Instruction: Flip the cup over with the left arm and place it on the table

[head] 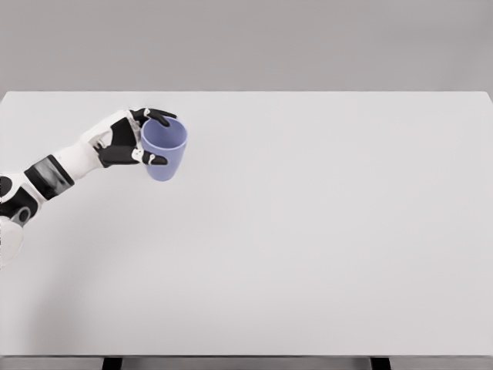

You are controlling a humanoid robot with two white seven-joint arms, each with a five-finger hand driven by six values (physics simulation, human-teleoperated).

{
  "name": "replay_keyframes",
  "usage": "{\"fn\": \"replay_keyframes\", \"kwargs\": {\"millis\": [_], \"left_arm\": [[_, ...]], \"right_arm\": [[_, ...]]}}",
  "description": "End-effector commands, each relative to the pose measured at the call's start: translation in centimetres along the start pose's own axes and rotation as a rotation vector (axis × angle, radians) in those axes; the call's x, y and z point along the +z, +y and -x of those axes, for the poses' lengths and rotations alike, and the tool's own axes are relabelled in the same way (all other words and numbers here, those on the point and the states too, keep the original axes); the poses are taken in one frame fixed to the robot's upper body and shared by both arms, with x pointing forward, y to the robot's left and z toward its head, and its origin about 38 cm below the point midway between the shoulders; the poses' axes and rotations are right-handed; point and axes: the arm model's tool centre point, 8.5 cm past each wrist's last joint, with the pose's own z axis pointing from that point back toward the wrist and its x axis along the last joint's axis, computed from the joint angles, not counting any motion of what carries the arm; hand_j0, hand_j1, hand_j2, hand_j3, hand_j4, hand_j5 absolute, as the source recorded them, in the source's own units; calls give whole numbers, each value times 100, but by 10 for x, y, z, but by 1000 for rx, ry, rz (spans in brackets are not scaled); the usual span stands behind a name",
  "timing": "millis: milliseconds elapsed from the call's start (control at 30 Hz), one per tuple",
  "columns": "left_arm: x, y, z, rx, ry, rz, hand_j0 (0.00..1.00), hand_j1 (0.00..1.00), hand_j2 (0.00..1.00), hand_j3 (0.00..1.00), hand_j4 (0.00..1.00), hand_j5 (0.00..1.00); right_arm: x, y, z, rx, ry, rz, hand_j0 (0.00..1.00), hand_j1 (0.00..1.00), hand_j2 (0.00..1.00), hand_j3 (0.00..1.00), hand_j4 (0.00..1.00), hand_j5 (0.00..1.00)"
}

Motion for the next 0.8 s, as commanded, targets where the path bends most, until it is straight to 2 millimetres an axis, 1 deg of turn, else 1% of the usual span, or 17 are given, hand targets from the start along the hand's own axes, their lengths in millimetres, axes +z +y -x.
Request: {"fn": "replay_keyframes", "kwargs": {"millis": [0, 200, 267, 333, 533, 667, 733, 767], "left_arm": [[-6, -4, 4, 43, -19, -6, 47, 47, 47, 47, 47, 47], [-7, -9, 12, 71, -14, -7, 49, 49, 49, 49, 49, 49], [-5, -12, 17, 77, -7, -6, 50, 50, 50, 50, 50, 50], [-8, -16, 21, 85, -8, -3, 52, 52, 52, 52, 52, 52], [-4, -18, 30, 104, 3, -10, 54, 54, 54, 54, 54, 54], [-5, -23, 35, 116, 3, -8, 60, 60, 60, 60, 60, 60], [-5, -22, 36, 117, 6, -10, 70, 70, 70, 70, 70, 70], [-2, -23, 40, 123, 14, -13, 72, 72, 72, 72, 72, 72]], "right_arm": [[0, 0, 0, 0, 0, 0, 100, 100, 100, 100, 100, 100], [0, 0, 0, 0, 0, 0, 100, 100, 100, 100, 100, 100], [0, 0, 0, 0, 0, 0, 100, 100, 100, 100, 100, 100], [0, 0, 0, 0, 0, 0, 100, 100, 100, 100, 100, 100], [0, 0, 0, 0, 0, 0, 100, 100, 100, 100, 100, 100], [0, 0, 0, 0, 0, 0, 100, 100, 100, 100, 100, 100], [0, 0, 0, 0, 0, 0, 100, 100, 100, 100, 100, 100], [0, 0, 0, 0, 0, 0, 100, 100, 100, 100, 100, 100]]}}
